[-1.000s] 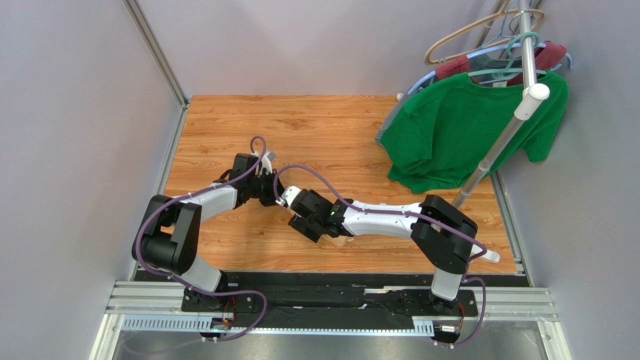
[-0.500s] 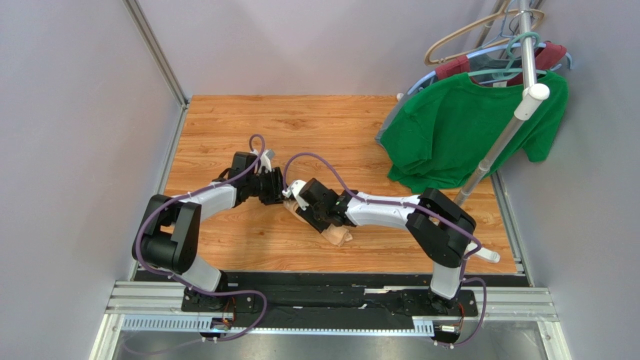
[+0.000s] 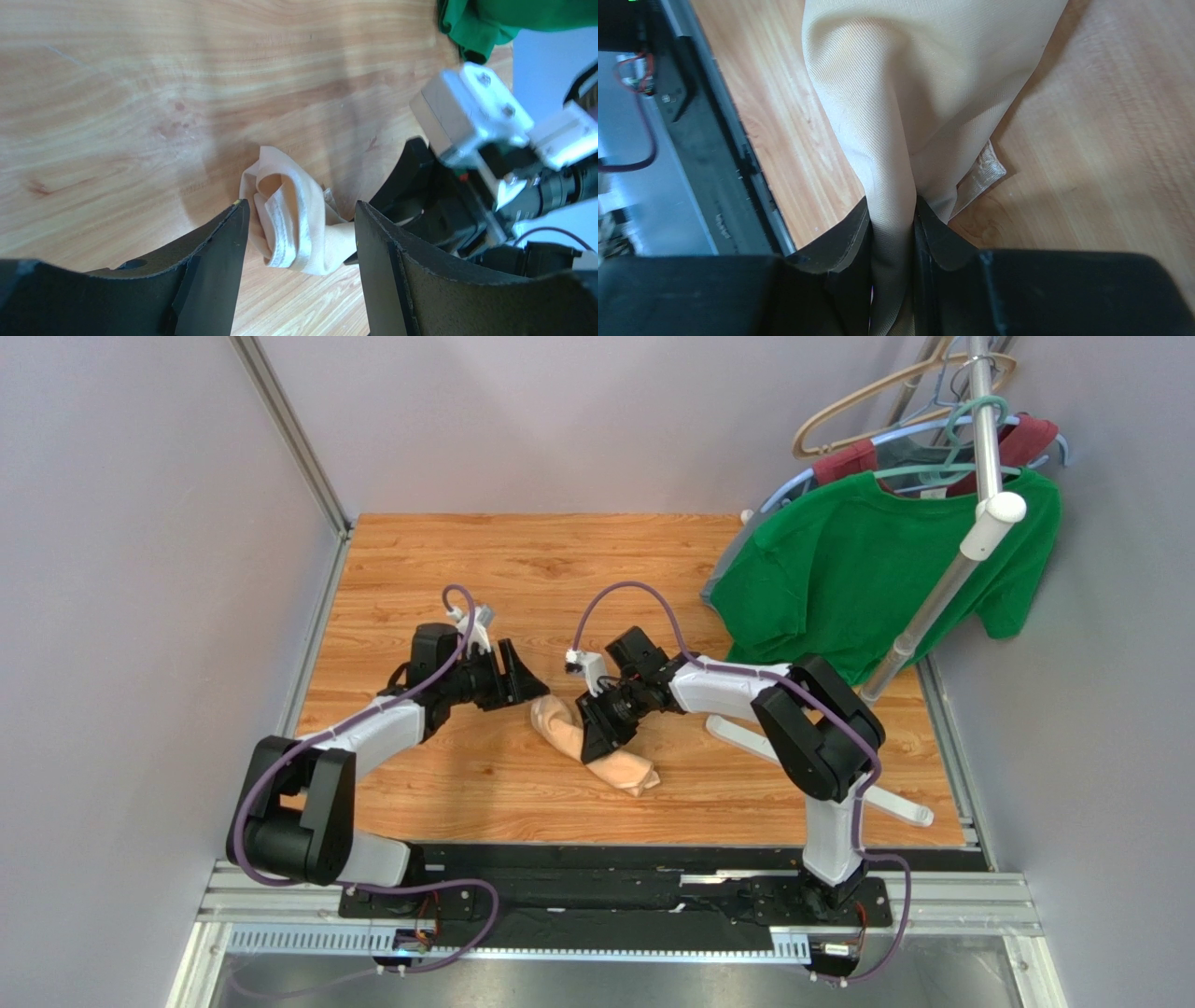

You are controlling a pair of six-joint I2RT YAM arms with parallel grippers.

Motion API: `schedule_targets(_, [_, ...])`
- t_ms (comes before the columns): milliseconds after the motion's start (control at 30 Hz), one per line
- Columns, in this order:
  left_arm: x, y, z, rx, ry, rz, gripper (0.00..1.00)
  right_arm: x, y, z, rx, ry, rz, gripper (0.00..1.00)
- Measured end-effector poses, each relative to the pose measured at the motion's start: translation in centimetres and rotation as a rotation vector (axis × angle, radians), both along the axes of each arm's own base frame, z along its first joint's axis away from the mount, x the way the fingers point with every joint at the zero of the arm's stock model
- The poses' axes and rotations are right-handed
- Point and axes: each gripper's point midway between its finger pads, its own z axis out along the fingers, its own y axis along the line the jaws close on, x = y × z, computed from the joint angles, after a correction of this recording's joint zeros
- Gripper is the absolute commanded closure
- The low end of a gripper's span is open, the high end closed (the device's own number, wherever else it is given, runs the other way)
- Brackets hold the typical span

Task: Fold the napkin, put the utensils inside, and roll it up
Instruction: Roll the napkin with the utensil

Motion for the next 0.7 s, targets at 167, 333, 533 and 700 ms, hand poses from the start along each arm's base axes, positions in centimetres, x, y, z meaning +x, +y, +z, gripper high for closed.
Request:
schedule_targets(167, [-1.3, -0.2, -1.3, -0.016, 0.02, -0.025, 0.35, -0.3, -0.2, 0.0, 0.07, 0.133, 0.017, 0.75])
schedule_targets(333, [-1.4, -0.6, -1.0, -0.041, -0.006, -0.048, 0.37, -0.3, -0.6, 0.0, 0.106, 0.216, 0.022, 0.75])
schedule_targets(533, [-2.0, -0.8, -1.2, -0.06, -0.009, -0.072, 0.37, -0.2, -0.6, 0.0, 0.132, 0.274, 0.026, 0.75])
schedule_targets(700, [-2.4, -1.1, -1.5, -0.064, 0.001, -0.087, 0.48, -0.1, -0.7, 0.1, 0.136, 0.289, 0.021, 0.74])
